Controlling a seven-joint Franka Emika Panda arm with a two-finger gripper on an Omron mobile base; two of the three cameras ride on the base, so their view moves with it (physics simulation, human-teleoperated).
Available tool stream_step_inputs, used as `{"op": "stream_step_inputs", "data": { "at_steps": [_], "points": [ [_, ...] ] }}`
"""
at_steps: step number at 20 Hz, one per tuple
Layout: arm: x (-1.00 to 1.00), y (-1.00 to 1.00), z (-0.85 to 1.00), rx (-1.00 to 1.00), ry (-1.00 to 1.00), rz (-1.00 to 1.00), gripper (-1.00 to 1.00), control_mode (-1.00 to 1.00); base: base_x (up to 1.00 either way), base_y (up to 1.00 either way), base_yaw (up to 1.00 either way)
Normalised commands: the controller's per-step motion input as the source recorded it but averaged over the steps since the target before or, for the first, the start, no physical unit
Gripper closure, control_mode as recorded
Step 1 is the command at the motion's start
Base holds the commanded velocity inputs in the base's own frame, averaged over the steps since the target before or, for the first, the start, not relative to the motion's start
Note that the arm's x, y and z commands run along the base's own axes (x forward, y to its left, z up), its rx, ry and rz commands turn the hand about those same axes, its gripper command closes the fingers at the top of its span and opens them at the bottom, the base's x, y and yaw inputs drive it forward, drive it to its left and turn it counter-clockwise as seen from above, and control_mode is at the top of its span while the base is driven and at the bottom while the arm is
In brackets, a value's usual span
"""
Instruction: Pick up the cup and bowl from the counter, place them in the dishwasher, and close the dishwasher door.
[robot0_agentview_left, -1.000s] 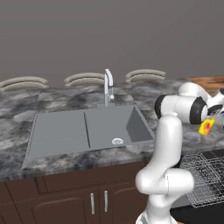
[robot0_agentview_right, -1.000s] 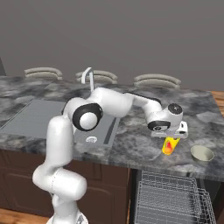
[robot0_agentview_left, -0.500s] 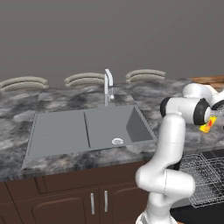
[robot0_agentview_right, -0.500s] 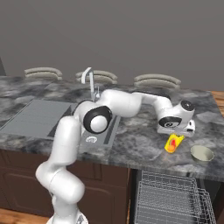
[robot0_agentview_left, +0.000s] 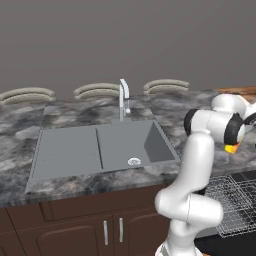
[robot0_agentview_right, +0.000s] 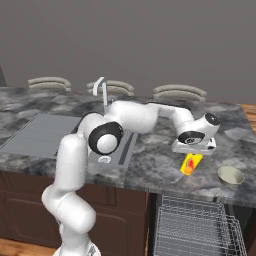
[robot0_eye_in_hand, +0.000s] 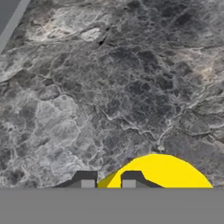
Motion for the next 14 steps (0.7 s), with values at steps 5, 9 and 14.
{"op": "stream_step_inputs", "data": {
  "at_steps": [5, 9, 14],
  "points": [
    [-0.67, 0.36, 0.01, -0.08, -0.09, 0.29, 1.00, -1.00, 0.00, 0.00, 0.00],
    [-0.72, 0.08, 0.30, -0.09, -0.12, 0.33, 1.00, -1.00, 0.00, 0.00, 0.00],
    [-0.65, 0.00, 0.53, -0.07, -0.13, 0.27, 1.00, -1.00, 0.00, 0.00, 0.00]
  ]
}}
